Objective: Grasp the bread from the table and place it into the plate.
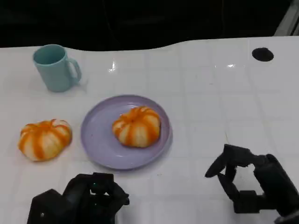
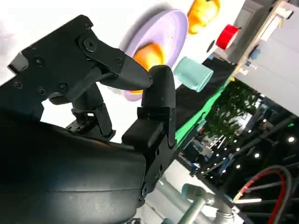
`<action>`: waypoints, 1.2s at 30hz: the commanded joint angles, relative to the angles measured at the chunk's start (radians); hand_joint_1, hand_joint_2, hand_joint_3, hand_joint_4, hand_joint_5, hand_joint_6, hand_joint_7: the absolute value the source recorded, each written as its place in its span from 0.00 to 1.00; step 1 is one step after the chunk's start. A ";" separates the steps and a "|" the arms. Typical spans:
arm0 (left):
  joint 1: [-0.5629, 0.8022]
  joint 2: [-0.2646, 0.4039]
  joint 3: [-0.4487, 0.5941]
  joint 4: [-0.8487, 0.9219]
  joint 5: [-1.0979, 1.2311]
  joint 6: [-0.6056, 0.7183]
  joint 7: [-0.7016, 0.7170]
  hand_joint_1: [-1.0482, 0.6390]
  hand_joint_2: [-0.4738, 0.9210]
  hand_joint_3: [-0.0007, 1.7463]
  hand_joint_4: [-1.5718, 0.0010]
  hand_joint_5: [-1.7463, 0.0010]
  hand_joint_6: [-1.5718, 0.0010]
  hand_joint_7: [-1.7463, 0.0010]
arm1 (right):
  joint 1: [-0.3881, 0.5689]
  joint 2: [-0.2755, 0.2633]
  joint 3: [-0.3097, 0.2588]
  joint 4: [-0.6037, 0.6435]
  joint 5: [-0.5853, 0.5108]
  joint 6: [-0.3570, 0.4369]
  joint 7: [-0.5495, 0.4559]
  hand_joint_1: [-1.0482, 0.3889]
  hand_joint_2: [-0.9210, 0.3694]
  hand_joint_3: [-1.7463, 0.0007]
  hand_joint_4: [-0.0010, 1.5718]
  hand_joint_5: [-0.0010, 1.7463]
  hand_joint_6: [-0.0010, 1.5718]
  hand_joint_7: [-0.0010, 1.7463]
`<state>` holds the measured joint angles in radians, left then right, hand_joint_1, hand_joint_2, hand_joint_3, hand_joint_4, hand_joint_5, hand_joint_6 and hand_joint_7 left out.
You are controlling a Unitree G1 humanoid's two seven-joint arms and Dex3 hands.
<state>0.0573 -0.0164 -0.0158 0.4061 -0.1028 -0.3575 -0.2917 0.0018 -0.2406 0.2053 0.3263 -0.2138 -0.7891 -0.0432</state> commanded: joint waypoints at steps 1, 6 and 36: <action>-0.001 0.011 0.007 -0.005 -0.004 -0.002 0.003 0.00 0.79 0.30 0.00 0.31 0.09 0.57 | 0.057 -0.016 -0.032 -0.028 0.047 -0.001 0.046 0.55 0.34 0.28 0.50 1.00 0.46 0.81; -0.003 0.012 0.011 -0.002 -0.013 0.003 -0.002 0.00 0.79 0.29 0.00 0.31 0.09 0.57 | 0.090 -0.001 -0.048 -0.033 0.068 -0.005 0.077 0.54 0.31 0.32 0.50 1.00 0.44 0.84; -0.049 0.032 0.039 0.084 -0.016 -0.034 -0.015 0.00 0.81 0.27 0.00 0.31 0.10 0.56 | 0.012 0.066 -0.085 0.197 -0.019 -0.111 0.035 0.52 0.25 0.42 0.50 1.00 0.43 0.83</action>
<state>0.0158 -0.0026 0.0121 0.4791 -0.1055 -0.3857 -0.2927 0.0194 -0.1690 0.1322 0.5138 -0.2243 -0.8810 0.0090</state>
